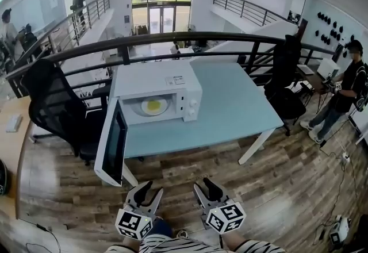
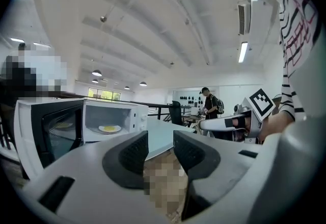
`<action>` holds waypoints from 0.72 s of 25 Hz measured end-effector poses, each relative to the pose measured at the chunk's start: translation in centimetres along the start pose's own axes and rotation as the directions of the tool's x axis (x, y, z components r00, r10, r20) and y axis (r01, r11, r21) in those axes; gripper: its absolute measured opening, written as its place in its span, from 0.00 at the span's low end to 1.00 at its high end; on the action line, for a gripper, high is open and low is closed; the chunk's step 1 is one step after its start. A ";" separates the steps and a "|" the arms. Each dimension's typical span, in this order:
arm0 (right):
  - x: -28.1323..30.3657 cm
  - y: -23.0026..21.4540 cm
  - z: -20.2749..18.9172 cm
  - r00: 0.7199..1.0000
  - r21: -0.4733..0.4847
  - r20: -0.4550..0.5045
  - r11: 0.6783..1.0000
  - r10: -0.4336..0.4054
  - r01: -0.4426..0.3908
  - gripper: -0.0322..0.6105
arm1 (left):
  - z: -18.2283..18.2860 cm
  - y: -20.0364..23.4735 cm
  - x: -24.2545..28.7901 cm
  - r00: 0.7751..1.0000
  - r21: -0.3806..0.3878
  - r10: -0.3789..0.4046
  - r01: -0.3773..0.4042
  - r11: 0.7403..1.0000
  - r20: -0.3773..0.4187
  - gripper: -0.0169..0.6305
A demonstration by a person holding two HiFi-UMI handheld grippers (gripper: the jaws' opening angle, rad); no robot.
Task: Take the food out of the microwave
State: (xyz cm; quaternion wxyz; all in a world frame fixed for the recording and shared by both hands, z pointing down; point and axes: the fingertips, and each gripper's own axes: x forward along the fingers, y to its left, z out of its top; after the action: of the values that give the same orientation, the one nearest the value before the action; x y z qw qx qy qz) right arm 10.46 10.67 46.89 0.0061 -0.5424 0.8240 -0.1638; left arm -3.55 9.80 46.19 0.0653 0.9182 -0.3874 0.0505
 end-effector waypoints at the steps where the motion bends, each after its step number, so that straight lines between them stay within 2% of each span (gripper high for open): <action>1: 0.4 -0.2 0.1 1.000 0.002 -0.002 1.000 0.005 -0.005 0.30 | 0.1 0.2 0.4 1.000 -0.005 0.003 -0.003 1.000 0.000 0.23; 6: 3.4 -1.3 0.8 1.000 0.016 -0.005 1.000 0.013 -0.013 0.30 | 0.0 2.1 2.5 1.000 -0.019 0.009 -0.009 1.000 -0.013 0.23; 18: 13.8 -3.0 2.6 0.999 0.025 -0.030 1.000 0.018 -0.017 0.30 | 0.7 10.7 8.4 0.999 -0.054 0.032 -0.032 0.998 -0.008 0.23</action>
State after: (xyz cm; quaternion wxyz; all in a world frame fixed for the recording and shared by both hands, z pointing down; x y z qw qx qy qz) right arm 7.94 -3.48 47.58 0.0015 -0.5326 0.8265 -0.1822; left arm -5.36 -3.64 47.53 0.0906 0.9096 -0.4030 0.0444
